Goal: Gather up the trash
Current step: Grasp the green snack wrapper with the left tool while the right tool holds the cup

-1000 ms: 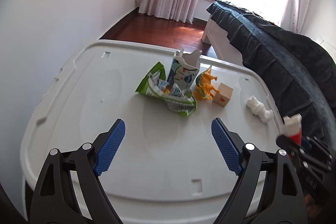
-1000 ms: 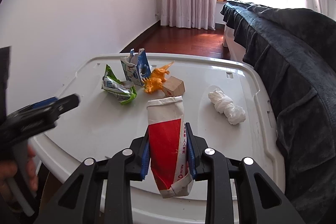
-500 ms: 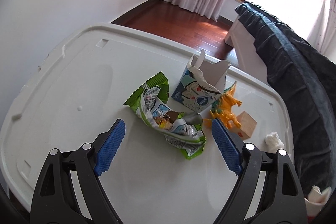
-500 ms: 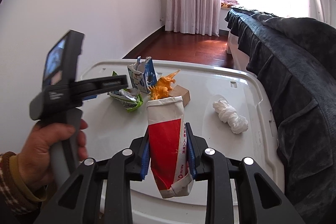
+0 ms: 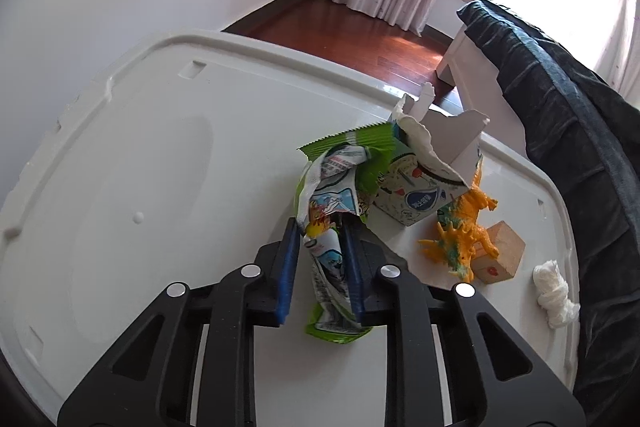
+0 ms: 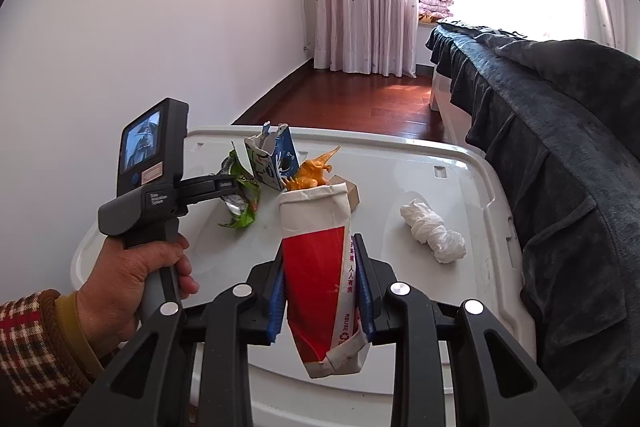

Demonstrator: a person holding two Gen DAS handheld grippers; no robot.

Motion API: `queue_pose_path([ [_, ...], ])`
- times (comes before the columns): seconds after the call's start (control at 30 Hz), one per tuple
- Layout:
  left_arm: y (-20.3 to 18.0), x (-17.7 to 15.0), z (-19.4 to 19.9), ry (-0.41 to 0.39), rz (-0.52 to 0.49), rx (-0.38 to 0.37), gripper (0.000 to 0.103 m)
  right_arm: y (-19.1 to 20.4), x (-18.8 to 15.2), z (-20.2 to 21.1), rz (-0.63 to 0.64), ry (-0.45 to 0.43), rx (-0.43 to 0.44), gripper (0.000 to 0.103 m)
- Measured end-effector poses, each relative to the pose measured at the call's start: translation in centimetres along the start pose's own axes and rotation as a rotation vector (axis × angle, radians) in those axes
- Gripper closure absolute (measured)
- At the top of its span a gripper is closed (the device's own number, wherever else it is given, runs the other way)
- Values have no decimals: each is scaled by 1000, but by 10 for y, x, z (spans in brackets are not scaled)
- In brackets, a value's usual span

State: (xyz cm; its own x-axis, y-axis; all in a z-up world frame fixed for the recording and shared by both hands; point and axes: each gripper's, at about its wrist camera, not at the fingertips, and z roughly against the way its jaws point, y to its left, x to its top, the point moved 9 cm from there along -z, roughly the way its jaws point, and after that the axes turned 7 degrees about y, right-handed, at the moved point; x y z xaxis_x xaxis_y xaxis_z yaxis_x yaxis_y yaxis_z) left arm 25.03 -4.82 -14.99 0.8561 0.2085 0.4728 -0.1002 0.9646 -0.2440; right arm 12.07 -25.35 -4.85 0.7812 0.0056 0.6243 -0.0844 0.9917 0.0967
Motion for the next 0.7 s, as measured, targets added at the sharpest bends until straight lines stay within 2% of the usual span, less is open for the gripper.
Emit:
queue_pose_path([
  [0.1, 3, -5, 8, -11, -37, -3, 89, 0, 1, 0, 2, 0, -2, 74],
  [0.43, 20, -19, 36, -23, -85, -7, 89, 5, -1, -6, 14, 11, -7, 74],
  [0.7, 18, -43, 94, -49, -155, -35, 89, 23, -3, 4, 53, -1, -4, 74],
])
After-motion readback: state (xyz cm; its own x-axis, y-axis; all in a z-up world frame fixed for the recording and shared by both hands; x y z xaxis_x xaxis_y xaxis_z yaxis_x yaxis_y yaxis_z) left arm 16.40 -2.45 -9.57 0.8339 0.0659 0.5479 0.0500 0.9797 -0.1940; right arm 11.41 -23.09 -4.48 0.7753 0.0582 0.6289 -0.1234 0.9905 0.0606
